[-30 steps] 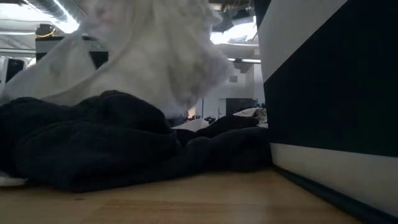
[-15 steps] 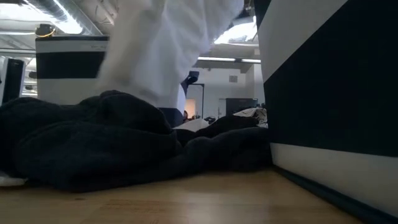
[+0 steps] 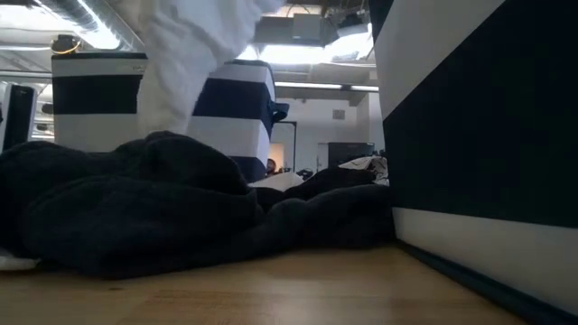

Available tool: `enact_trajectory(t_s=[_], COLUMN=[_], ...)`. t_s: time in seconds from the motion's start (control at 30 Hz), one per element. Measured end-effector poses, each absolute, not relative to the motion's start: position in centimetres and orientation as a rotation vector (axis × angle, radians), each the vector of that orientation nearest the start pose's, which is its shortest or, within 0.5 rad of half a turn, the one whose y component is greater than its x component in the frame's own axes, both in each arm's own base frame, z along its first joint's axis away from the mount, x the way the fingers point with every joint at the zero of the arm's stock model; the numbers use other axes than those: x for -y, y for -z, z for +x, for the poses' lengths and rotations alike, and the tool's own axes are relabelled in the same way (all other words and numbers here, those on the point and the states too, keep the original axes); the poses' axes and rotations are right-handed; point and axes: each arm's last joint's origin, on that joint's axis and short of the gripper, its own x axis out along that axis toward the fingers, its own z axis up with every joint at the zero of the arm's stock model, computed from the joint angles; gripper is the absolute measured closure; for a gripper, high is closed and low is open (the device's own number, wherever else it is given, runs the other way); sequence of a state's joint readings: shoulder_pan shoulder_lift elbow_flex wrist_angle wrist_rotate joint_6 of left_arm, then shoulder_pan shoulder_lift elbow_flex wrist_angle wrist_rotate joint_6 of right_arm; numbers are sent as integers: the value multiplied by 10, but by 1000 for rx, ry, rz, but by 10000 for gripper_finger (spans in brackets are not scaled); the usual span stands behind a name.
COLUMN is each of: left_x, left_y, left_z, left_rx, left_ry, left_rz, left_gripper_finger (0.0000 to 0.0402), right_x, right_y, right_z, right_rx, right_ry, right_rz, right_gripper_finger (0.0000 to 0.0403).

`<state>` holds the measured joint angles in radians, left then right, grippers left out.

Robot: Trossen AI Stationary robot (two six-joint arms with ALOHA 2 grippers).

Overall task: Sort clothes
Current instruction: Put the white dress into the top blue laundry organizer

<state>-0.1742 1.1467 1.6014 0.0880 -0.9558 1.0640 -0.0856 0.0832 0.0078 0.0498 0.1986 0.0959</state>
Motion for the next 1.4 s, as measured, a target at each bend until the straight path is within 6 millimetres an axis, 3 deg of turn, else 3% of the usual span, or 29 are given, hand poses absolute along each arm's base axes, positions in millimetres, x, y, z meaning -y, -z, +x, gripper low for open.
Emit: enact_trajectory(t_s=[0.2,0.37,0.57,0.7,0.93,1.13,1.4], left_x=[-6,-16,-32,-45,-89,-125,-141], left_y=[-575,-583,-588,-585,-557,-527,-481], left_z=[145,126,120,127,156,169,174], left_rx=[195,289,380,331,93,-124,-424], left_ry=[-1068,-1116,-1183,-1237,-1293,-1255,-1149], left_rz=[751,813,893,919,926,760,472], left_gripper_finger=[381,381,380,380,380,380,380], right_x=[14,15,15,15,15,15,14], right_y=[-164,-164,-164,-164,-164,-164,-164], right_z=[101,101,101,101,101,101,101], right_rx=[-12,-12,-10,-9,-6,-6,-9], right_ry=[286,289,291,294,296,296,287], right_rz=[95,95,102,111,124,129,127], right_gripper_finger=[368,368,368,368,368,368,368])
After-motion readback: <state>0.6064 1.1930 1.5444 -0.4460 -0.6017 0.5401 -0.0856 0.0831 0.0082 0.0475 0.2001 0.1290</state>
